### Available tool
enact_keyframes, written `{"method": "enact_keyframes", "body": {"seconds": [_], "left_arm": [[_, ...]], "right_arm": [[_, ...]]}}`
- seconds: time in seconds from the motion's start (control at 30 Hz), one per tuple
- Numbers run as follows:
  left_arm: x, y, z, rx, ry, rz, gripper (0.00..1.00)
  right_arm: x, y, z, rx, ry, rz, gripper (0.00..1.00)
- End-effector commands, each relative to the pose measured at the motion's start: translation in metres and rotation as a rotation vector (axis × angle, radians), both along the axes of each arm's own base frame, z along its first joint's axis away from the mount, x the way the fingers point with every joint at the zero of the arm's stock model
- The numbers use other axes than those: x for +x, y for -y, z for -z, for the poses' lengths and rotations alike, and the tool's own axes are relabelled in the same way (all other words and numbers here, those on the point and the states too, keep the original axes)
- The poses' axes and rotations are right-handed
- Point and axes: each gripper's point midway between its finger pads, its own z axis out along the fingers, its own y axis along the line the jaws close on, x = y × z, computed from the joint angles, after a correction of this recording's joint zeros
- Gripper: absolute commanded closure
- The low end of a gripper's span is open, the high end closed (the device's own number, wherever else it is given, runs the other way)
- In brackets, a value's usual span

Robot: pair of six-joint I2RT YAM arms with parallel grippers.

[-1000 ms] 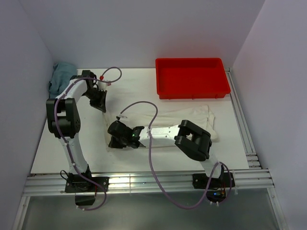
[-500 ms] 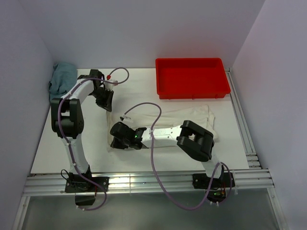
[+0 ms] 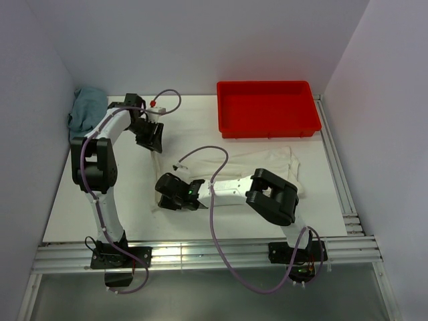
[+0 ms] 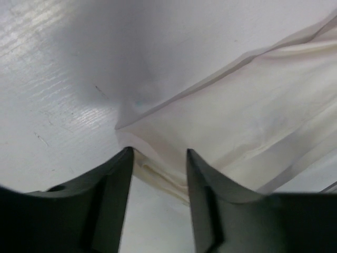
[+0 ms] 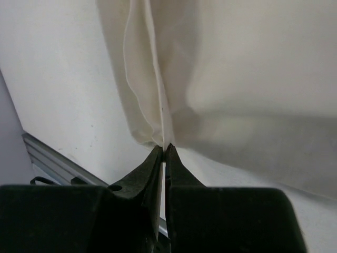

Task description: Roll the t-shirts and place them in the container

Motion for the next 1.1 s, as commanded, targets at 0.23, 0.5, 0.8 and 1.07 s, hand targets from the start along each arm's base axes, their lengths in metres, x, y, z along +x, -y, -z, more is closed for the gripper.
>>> {"method": "enact_keyframes", "body": {"seconds": [0.23,0.5,0.8,1.07], "left_arm": [[0.014,0.018,-0.071,-0.136,0.170,0.075,0.36],[0.008,-0.017,-0.066,-0.144,0.140,0.008,0.39],[-0.021,-0.049,-0.012,-0.158,0.000,-0.025,0.42],[-0.029,-0.033,0.021,-0.260,-0.100,-0.005,0.39]], "right_arm": [[-0.004,0.009,0.009,-0.023,-0.018,0.053,0.97],[-0.006,0.013,0.014,-0.009,-0.030,0.072,0.97],[-0.006,0.015,0.013,0.011,-0.033,0.087,0.97],[-0.003,0.016,0.008,0.023,-0.029,0.100,0.96]]}}
